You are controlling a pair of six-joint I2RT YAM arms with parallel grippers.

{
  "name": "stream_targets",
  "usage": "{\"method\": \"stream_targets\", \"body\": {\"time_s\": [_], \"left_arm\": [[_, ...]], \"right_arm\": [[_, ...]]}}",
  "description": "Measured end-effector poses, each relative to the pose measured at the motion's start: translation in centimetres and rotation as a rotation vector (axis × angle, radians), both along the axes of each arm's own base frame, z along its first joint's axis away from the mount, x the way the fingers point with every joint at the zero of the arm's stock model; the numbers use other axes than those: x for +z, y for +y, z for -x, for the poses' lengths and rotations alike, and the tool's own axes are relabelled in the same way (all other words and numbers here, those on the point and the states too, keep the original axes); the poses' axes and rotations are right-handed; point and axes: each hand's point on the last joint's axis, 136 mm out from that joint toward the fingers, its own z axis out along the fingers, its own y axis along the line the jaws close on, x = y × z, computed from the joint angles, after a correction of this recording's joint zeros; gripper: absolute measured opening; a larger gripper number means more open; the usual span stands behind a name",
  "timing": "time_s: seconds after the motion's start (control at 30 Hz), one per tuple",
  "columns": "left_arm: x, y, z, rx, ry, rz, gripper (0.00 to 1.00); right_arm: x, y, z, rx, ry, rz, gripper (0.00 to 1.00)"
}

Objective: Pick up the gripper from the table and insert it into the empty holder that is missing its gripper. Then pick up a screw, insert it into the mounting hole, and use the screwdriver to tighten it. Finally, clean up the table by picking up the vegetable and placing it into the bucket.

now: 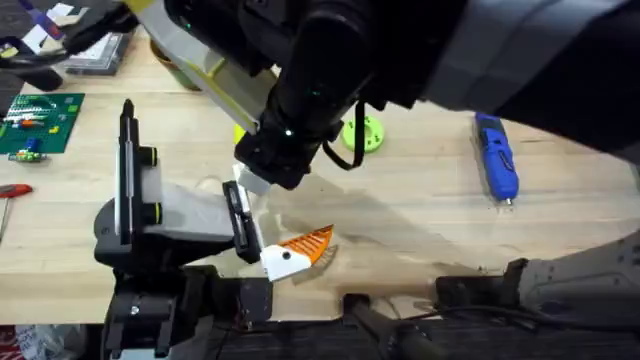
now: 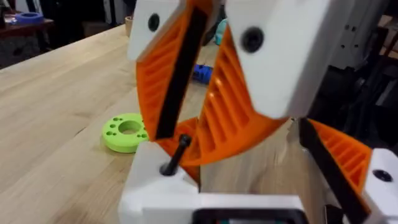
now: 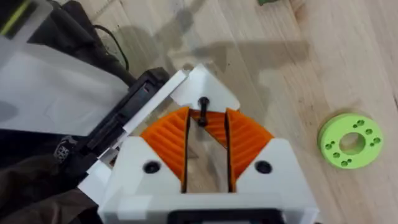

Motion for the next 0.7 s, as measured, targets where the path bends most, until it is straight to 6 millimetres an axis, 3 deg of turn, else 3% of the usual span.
{"method": "stream_targets", "body": {"time_s": [0.07, 0.27, 0.7], "left_arm": [[0.0, 0.0, 0.0, 0.0, 0.0, 0.0, 0.986], [0.0, 0.0, 0.0, 0.0, 0.0, 0.0, 0.986], [0.0, 0.0, 0.0, 0.0, 0.0, 0.0, 0.986]], "right_arm": [[0.0, 0.01, 0.0, 0.0, 0.0, 0.0, 0.286], [0.01, 0.01, 0.0, 0.007, -0.003, 0.0, 0.01], [-0.01, -0.08, 0.04, 0.007, -0.001, 0.004, 0.003]]}}
